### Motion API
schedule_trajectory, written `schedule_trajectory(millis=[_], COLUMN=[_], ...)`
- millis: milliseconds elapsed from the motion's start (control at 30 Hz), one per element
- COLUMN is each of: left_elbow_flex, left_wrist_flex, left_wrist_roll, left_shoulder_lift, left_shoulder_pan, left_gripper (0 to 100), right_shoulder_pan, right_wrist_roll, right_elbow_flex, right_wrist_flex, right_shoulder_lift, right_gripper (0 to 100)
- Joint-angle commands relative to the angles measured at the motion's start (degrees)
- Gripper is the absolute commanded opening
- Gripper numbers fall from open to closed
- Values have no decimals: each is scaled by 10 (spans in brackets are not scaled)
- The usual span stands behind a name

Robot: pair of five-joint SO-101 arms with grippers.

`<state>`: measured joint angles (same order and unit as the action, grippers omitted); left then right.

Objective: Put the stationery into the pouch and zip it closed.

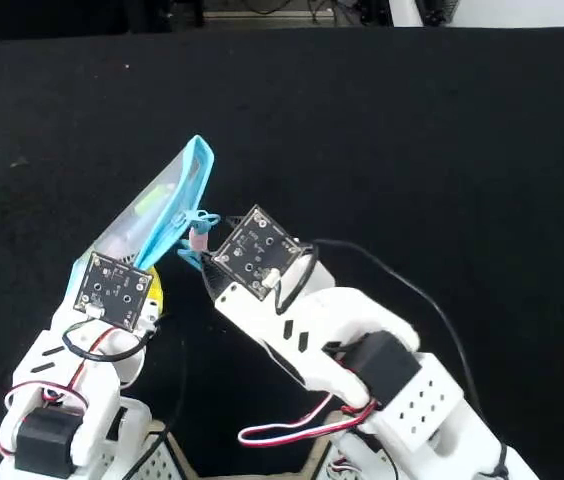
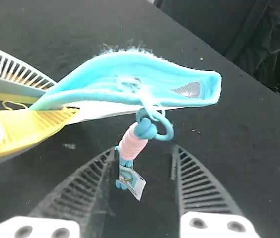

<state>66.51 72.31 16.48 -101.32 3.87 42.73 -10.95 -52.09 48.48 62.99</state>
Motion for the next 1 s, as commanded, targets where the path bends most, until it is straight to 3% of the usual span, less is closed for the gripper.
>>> schedule_trajectory(millis=[0, 200, 400, 567, 733, 967], left_elbow_flex=[16, 16, 18, 18, 19, 20], left_wrist_flex=[4, 4, 4, 5, 4, 4], left_wrist_roll=[0, 0, 0, 0, 0, 0], left_shoulder_lift=[4, 4, 4, 4, 4, 4], left_shoulder_pan=[4, 4, 4, 4, 4, 4], left_gripper=[30, 30, 30, 30, 30, 30], right_shoulder_pan=[4, 4, 3, 6, 6, 6], right_wrist_roll=[3, -4, -59, -65, -98, -105], right_elbow_flex=[50, 48, 82, 112, 116, 113], right_wrist_flex=[5, -25, -5, 11, 9, 6], right_shoulder_lift=[16, 13, -37, -97, -130, -65], right_gripper=[184, 184, 188, 252, 217, 133])
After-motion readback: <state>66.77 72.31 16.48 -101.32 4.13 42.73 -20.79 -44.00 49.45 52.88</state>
